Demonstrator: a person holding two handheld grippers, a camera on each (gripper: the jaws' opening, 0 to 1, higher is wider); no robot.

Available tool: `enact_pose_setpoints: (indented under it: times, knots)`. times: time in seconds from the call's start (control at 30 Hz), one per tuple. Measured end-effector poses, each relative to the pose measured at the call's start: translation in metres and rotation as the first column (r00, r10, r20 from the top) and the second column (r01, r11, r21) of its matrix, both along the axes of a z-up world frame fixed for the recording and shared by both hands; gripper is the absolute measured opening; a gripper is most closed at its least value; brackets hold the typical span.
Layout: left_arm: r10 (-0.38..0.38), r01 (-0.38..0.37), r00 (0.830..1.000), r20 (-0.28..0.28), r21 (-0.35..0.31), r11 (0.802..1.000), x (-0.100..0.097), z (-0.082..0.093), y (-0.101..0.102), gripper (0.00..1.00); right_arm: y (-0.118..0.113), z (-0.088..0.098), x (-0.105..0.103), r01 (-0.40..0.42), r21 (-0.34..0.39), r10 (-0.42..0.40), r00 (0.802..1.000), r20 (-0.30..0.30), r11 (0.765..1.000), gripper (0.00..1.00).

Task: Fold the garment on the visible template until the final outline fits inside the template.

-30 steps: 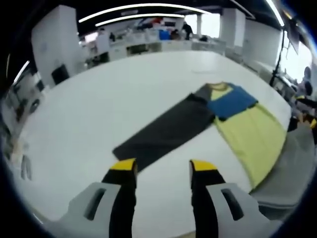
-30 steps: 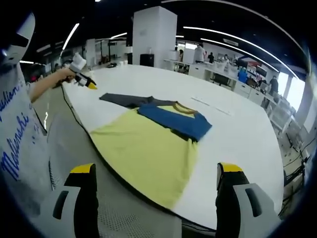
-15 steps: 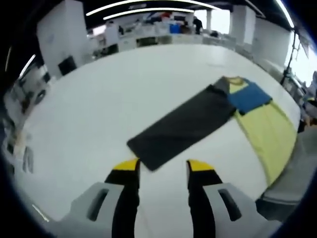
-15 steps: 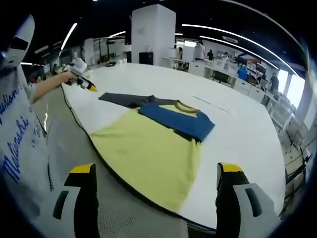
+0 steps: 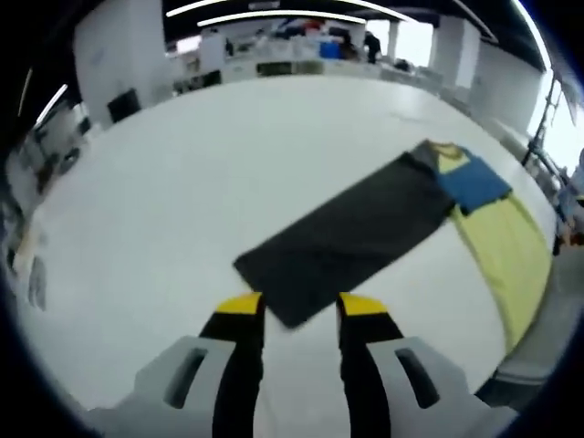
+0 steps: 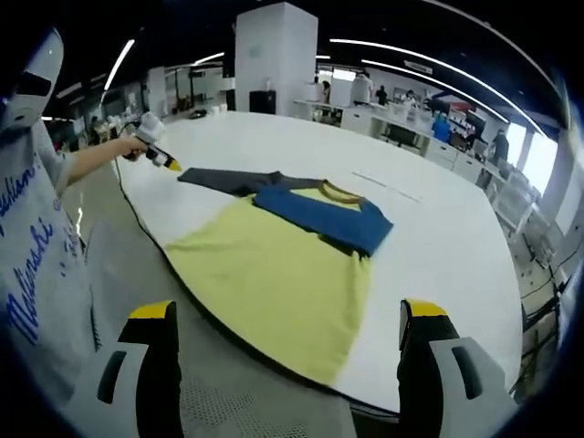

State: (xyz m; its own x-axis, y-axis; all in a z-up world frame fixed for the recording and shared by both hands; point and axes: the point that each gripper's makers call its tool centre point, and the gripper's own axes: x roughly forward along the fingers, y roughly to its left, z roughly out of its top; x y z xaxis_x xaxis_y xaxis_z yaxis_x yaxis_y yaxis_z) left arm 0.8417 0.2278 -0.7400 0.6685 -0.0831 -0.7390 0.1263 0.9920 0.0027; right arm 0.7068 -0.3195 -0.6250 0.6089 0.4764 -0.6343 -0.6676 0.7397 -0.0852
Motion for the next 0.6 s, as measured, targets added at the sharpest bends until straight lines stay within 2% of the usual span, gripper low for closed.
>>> enact_pose_setpoints:
  times: [0.37, 0.6]
  knots:
    - [0.048, -0.048, 0.999, -0.011, -0.013, 0.999, 0.008, -0.012, 0.016, 0.25, 0.004, 0.004, 0.002, 0.012, 0.014, -0.012, 1.000, 0.001, 1.000, 1.00]
    - [0.039, -0.039, 0.998, -0.045, -0.009, 0.999, 0.010, -0.023, 0.016, 0.20, 0.008, 0.003, 0.004, 0.002, 0.008, -0.002, 1.000, -0.002, 1.000, 1.00]
